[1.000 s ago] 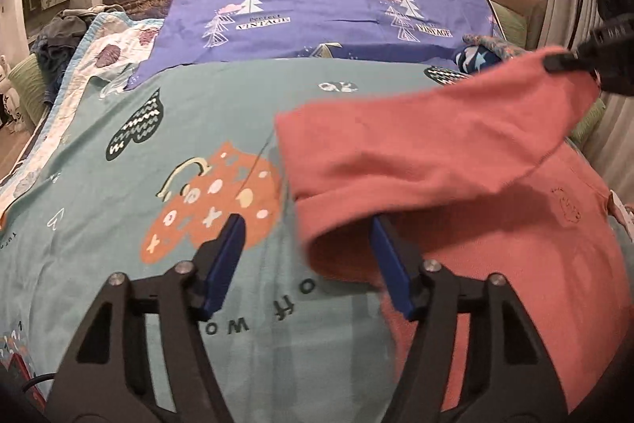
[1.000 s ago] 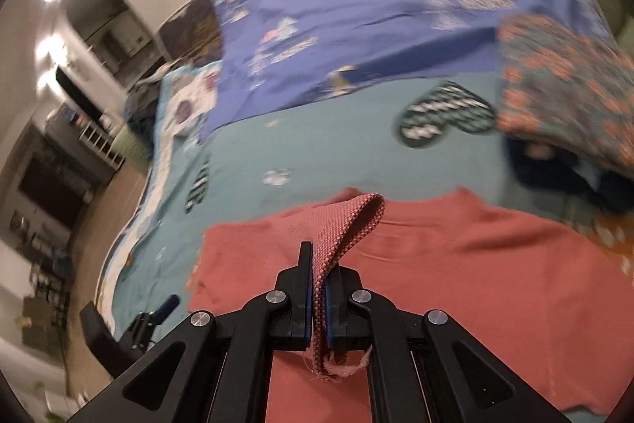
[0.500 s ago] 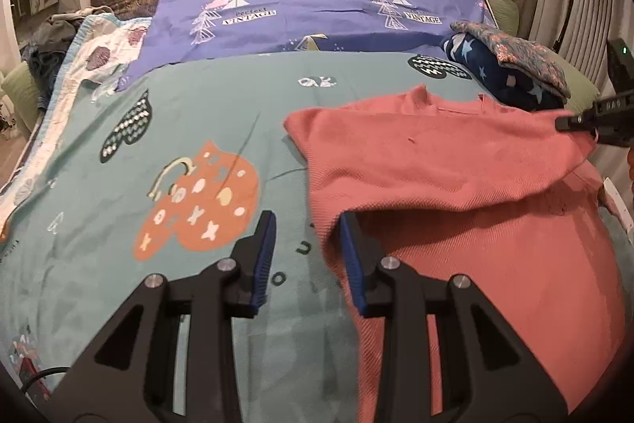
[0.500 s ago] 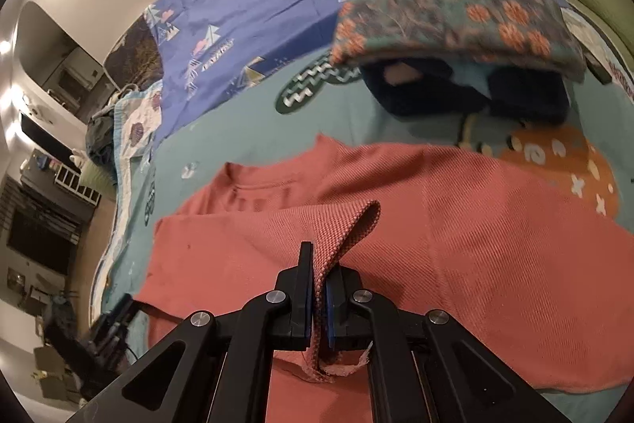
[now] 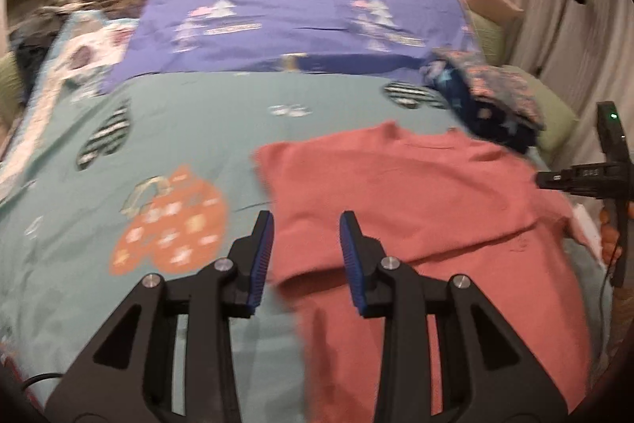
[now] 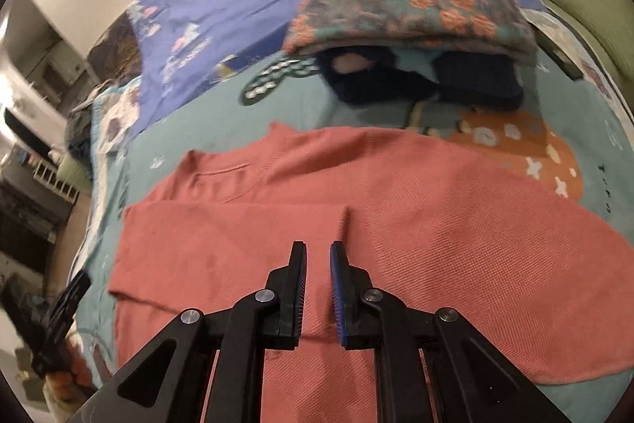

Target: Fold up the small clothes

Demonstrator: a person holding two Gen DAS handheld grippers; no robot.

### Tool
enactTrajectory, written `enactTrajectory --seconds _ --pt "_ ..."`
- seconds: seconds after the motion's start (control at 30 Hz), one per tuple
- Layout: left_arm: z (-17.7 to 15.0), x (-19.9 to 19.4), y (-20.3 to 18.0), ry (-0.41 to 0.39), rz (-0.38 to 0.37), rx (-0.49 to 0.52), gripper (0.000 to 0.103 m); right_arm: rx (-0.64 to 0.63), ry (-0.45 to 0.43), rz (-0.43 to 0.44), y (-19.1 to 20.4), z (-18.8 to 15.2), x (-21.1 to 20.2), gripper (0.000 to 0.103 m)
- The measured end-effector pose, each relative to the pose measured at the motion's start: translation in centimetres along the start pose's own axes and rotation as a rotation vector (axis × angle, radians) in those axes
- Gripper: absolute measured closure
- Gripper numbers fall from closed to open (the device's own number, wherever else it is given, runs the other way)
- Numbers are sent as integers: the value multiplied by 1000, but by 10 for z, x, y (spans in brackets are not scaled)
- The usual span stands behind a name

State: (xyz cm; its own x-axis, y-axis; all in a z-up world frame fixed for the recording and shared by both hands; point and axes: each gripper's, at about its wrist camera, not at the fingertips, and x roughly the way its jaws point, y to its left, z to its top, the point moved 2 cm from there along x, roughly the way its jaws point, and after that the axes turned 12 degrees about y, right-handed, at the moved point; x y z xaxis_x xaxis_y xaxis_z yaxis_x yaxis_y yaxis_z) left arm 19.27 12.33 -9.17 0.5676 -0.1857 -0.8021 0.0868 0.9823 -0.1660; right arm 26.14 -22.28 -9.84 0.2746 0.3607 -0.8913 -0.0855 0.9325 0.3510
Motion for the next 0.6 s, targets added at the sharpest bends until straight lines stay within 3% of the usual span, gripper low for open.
enactTrajectory --seconds 0.07,0.13,0.23,0.4,0.5,0.6 --pt "4 13 -17 28 -49 41 68 -38 29 62 11 -3 5 91" --pt "4 37 -29 94 -11 72 68 -60 86 89 19 -7 20 91" --pt "-6 75 -24 181 157 93 67 -28 132 -88 8 -11 46 100" --pt "-6 45 -27 123 112 86 67 7 79 -14 -4 -21 31 97" --pt "-3 31 -30 65 146 116 65 10 38 -26 -8 -27 14 95" --pt "-2 57 -23 146 195 109 65 27 51 -41 -18 -34 14 94"
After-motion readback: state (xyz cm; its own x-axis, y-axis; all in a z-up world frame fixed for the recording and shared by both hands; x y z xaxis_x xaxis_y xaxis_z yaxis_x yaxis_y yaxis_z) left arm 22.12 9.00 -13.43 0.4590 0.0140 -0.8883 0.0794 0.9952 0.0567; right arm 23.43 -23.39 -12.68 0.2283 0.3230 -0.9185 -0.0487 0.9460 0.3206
